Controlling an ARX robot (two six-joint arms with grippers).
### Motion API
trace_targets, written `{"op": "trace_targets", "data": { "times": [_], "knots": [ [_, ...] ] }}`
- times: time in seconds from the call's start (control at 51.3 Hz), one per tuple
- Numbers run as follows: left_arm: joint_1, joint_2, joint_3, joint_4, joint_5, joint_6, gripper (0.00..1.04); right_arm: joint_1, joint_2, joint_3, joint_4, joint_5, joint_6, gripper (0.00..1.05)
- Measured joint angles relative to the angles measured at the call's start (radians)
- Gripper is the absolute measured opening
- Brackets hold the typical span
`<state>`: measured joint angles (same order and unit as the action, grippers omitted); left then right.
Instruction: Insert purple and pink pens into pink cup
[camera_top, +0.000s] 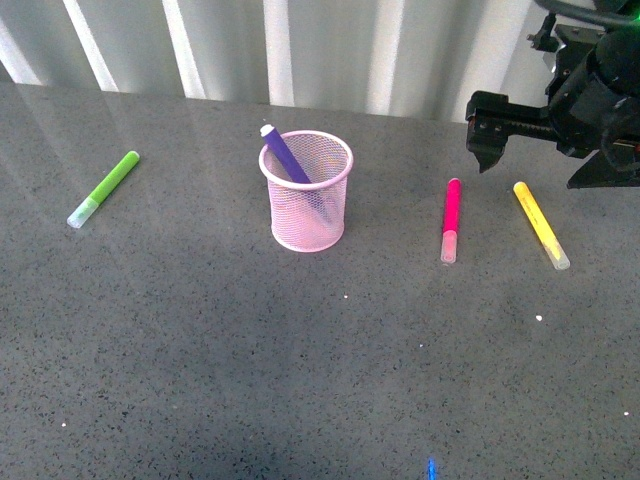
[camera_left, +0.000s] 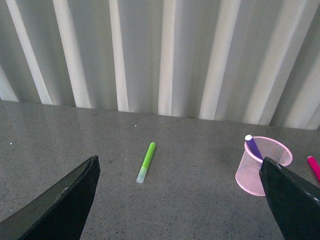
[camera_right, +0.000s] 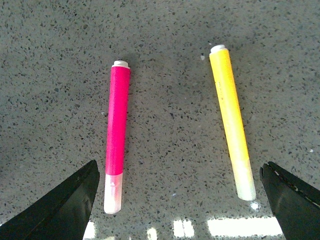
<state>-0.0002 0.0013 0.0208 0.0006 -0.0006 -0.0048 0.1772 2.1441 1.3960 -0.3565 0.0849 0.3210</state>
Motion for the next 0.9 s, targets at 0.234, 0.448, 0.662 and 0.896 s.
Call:
{"op": "trace_targets", "data": {
  "times": [0.234,0.448,0.662,0.896],
  "knots": [
    [0.000,0.000,0.000,0.000,0.000,0.000,0.98,0.022,0.118,0.097,-0.013,0.013,-0.039,0.98],
    [0.000,0.000,0.000,0.000,0.000,0.000,0.98,0.032,0.204,0.183,-0.029,0.032,-0.052,0.98],
    [0.000,0.000,0.000,0.000,0.000,0.000,0.98,0.035,0.277,0.293,-0.070,0.027,-0.054,0.98],
    [0.000,0.000,0.000,0.000,0.000,0.000,0.98,0.050,0.338,0.390,-0.098,0.011,-0.045,0.98]
  ]
}}
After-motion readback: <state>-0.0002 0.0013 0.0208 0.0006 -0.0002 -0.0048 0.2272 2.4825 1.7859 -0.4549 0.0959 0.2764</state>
